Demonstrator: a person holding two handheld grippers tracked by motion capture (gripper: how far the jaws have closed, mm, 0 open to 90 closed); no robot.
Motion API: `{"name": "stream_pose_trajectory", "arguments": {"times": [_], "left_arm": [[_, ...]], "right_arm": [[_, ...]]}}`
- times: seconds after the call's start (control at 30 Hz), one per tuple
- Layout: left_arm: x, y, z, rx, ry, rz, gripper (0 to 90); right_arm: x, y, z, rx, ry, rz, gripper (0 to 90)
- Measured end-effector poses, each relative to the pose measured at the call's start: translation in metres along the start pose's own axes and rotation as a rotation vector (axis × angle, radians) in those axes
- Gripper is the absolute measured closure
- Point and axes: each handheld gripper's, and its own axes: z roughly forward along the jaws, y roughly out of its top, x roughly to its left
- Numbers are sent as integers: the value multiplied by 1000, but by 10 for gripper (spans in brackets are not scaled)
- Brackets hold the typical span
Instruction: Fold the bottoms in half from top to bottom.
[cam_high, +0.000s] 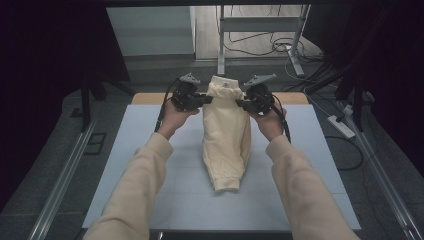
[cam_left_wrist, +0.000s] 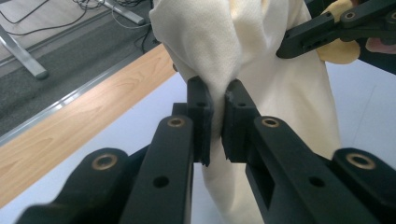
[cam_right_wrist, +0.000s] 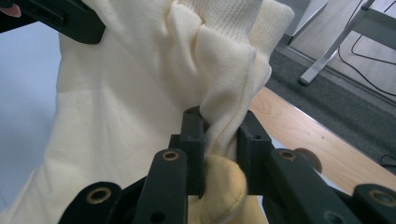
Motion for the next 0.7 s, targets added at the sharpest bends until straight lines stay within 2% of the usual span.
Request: {"name": "stream_pose_trajectory", "arguments": {"times": [0.13,0.23,0.5,0.7], "left_arm": [[4,12,-5,-15,19,6,822],[3,16,-6,-28,33,14,822],[2,-1,4,-16,3,-15,820],[-3,-12,11,-4,-4,-17,819]], "right_arm": [[-4,10,-1,-23,-20,-1,751],[-6,15,-3,-45,-35,-6,750],[-4,3,3,-21,-28,1,747],[-3,-10,9,-6,-10,17,745]]}}
